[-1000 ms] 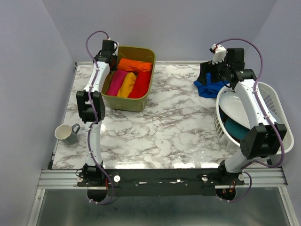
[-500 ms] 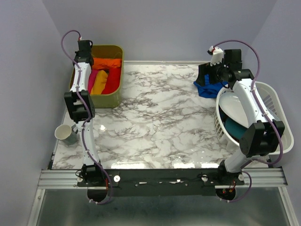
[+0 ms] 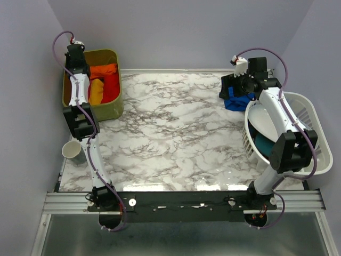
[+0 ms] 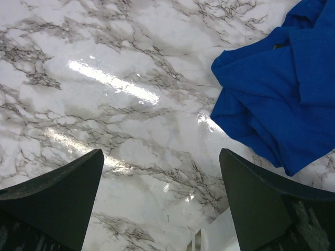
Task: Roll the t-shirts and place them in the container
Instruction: Move the bin to the center of the board, then pick up the T-shirt at the corner of the board.
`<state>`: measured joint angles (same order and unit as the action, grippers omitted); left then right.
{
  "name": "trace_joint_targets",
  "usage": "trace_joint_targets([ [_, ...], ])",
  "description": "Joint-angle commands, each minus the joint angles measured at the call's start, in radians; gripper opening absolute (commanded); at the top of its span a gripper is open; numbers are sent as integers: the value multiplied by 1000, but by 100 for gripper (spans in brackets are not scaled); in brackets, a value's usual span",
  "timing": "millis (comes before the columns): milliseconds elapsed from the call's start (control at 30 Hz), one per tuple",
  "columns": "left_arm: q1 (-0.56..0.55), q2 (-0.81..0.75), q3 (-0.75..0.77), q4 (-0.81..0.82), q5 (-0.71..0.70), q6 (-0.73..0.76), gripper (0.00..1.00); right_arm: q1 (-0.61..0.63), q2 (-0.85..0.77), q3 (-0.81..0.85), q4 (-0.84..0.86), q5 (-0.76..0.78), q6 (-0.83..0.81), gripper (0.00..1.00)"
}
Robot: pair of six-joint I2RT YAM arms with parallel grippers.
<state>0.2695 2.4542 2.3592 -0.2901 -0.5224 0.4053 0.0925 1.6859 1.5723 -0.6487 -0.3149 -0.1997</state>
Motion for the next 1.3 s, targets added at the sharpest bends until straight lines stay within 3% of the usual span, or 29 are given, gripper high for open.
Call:
trace_joint_targets([
  [0, 31, -9, -47, 204, -51, 194, 11, 4, 60, 52, -8, 60, -29, 100],
  [67, 33, -20, -63, 227, -13, 210, 11, 6, 89, 78, -6, 88, -58, 100],
  [100, 31, -26, -64, 220, 8, 208, 0, 6, 100, 87, -8, 99, -69, 100],
  [167, 22, -79, -57, 120, 82, 150, 0, 6, 121, 112, -19, 128, -110, 100],
  [300, 16, -276, -182, -52, 451, 0, 0, 9, 146, 120, -9, 195, -179, 100],
  [400, 8, -405, -282, -171, 521, -80, 0, 15, 159, 114, 17, 266, -250, 100],
  [433, 8, -431, -293, -219, 604, -94, 0, 18, 173, 115, 18, 296, -306, 100],
  [533, 11, -538, -339, -467, 810, -71, 0, 32, 221, 141, 20, 368, -435, 100],
  [667, 13, -705, -478, -655, 976, 39, 0, 33, 337, 286, -71, 384, -523, 96],
  [833, 27, -799, -621, -846, 1061, 221, 0, 42, 465, 446, -167, 384, -619, 93],
  [967, 31, -801, -727, -978, 1082, 277, 0, 47, 524, 497, -160, 402, -664, 93],
  [1100, 34, -770, -784, -896, 1023, 213, 0, 58, 551, 505, -143, 419, -693, 94],
  [1267, 68, -695, -755, -734, 831, 135, 0, 58, 586, 505, -109, 444, -754, 94],
])
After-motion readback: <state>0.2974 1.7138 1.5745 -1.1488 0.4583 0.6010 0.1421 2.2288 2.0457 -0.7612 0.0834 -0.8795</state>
